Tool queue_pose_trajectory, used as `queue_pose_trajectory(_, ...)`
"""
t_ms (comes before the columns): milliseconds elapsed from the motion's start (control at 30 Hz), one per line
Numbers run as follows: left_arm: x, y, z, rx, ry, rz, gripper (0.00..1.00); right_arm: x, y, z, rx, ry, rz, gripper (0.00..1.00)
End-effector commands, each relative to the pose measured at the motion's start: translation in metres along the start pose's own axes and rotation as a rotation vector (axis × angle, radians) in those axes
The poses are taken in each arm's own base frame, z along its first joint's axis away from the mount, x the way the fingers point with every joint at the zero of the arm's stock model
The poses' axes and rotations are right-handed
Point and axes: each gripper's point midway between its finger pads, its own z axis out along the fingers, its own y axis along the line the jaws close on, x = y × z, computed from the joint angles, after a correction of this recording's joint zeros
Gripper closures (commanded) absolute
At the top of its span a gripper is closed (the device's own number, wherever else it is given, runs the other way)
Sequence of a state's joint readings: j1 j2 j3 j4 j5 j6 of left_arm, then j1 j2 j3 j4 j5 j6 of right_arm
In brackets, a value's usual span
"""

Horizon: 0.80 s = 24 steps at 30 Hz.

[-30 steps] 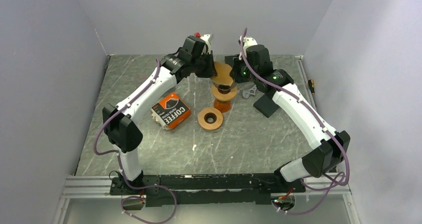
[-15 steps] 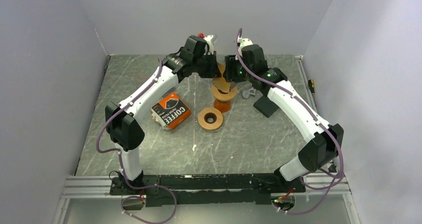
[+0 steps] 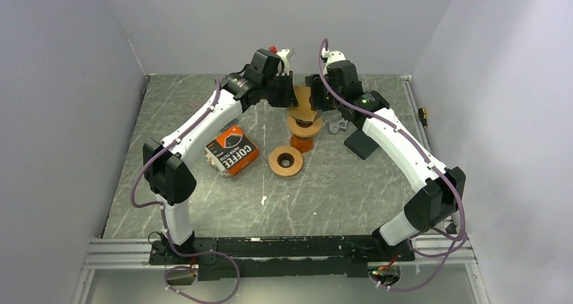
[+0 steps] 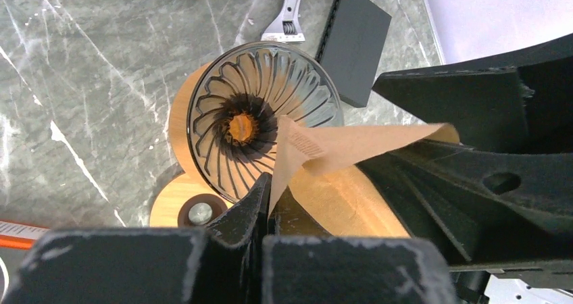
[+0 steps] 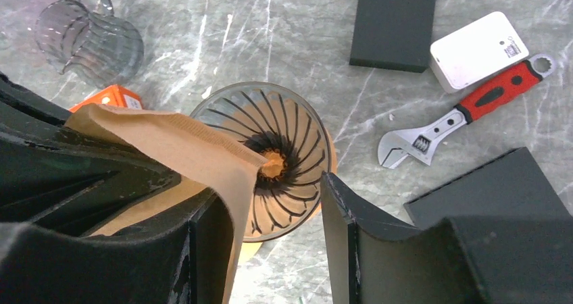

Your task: Place the coffee filter in the dripper

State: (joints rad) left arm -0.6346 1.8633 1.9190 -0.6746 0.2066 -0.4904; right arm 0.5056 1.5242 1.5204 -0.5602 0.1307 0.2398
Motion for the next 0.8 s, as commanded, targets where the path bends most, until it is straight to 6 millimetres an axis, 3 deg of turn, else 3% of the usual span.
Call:
queue_pose_trajectory(0,-0.018,-0.005,-0.018,-0.016,-0.054,0.04,0.99,-0.022,-0.01,-0.011,0.056,-0.056,-0.02,0.5)
queue_pose_trajectory(467,-0.013,0.005,0.003,-0.045,0.012,0.057,0.95,-0.011,-0.006,-0.003,0.031,-0.018,-0.04,0.48)
queue_pose_trajectory(767,-0.01,0.009,0.017,-0.048,0.039,0.07,0.94,0.002,0.001,0.015,0.0,0.049,-0.04,0.46)
